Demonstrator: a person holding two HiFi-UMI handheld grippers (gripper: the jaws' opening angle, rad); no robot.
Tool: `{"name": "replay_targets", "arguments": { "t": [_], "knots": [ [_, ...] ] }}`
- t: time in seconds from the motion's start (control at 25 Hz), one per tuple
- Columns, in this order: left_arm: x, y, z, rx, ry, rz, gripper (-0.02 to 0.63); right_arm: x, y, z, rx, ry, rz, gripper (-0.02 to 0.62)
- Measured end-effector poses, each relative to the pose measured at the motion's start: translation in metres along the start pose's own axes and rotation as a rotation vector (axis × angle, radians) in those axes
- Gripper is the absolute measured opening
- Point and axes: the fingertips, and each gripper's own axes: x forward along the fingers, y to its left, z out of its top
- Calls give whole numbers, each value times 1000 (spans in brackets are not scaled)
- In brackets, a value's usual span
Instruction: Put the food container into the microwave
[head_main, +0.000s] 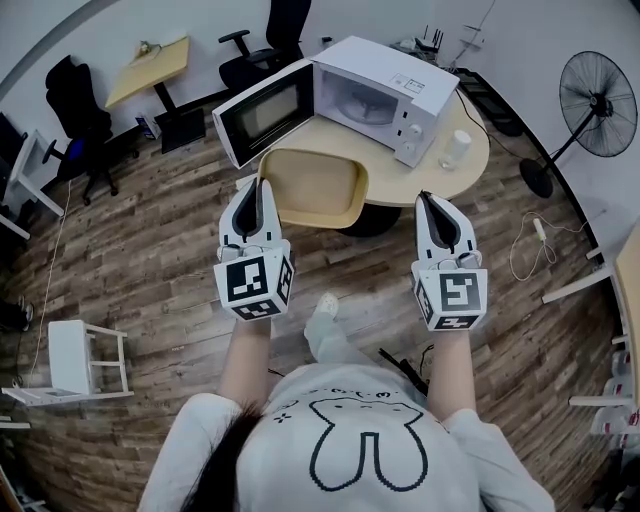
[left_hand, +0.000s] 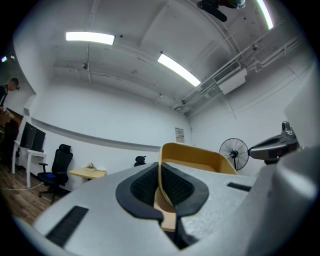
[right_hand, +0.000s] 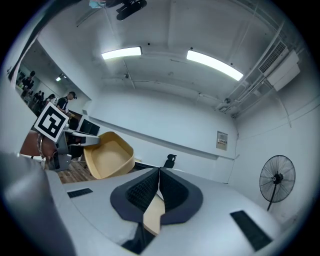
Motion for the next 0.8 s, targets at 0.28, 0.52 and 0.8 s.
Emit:
{"name": "replay_targets", "arguments": {
  "t": [0.28,0.52,0.8],
  "knots": [
    [50,10,-18,-10,18,-20,18,53,-5,-15,10,14,6,31],
    [114,19,-32,-13,36,-60,18,111,-19,-30,33,29,-16,31],
    [198,27,-52,-11,75,-117,18,180,-44,-47,51,64,-59,31]
  ]
}}
